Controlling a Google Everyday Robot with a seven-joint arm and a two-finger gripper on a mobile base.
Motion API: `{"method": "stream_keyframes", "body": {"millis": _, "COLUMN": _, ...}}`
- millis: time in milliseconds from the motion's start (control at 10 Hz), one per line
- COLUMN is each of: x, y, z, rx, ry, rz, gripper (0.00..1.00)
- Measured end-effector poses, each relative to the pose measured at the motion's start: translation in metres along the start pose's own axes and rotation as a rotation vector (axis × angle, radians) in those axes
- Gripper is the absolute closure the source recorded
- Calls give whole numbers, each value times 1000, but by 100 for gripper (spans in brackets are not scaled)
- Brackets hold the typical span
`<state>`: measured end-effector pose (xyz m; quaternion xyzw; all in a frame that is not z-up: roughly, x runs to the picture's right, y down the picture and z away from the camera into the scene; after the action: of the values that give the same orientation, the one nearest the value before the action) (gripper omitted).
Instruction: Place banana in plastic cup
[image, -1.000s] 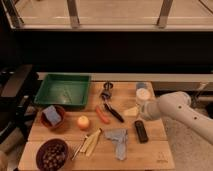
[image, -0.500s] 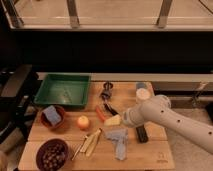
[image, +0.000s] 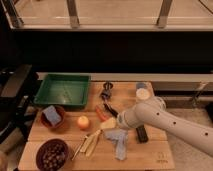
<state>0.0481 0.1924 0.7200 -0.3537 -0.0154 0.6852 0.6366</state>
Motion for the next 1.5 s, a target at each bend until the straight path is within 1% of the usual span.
{"method": "stream_keyframes", "body": {"millis": 100, "x": 4, "y": 1, "z": 3, "rx": 2, "ry": 4, "rz": -9, "gripper": 20}}
{"method": "stream_keyframes", "body": {"millis": 200, "x": 10, "y": 7, "z": 8, "rx": -6, "ry": 5, "rz": -11, "gripper": 20}}
{"method": "stream_keyframes", "body": {"millis": 400, "x": 22, "y": 28, "z": 22, "rx": -39, "ry": 10, "rz": -13, "gripper": 20}}
{"method": "stream_keyframes", "body": {"millis": 500, "x": 26, "y": 32, "z": 26, "rx": -57, "ry": 14, "rz": -10, "gripper": 20}}
{"method": "stream_keyframes", "body": {"millis": 700, "x": 29, "y": 40, "z": 33, "rx": -73, "ry": 21, "rz": -3, "gripper": 20}}
{"method": "stream_keyframes", "body": {"millis": 900, "x": 31, "y": 45, "z": 46, "rx": -61, "ry": 23, "rz": 37, "gripper": 20}}
{"method": "stream_keyframes", "body": {"millis": 1000, "x": 32, "y": 45, "z": 54, "rx": -49, "ry": 23, "rz": 68, "gripper": 20}}
{"method": "stream_keyframes", "body": {"millis": 1100, "x": 34, "y": 45, "z": 63, "rx": -27, "ry": 27, "rz": 99, "gripper": 20}}
{"method": "stream_keyframes", "body": {"millis": 1200, "x": 36, "y": 45, "z": 73, "rx": -4, "ry": 35, "rz": 116, "gripper": 20}}
{"method": "stream_keyframes", "body": {"millis": 1400, "x": 36, "y": 42, "z": 86, "rx": 19, "ry": 52, "rz": 148, "gripper": 20}}
{"method": "stream_keyframes", "body": {"millis": 1500, "x": 37, "y": 42, "z": 92, "rx": 22, "ry": 63, "rz": 161, "gripper": 20}}
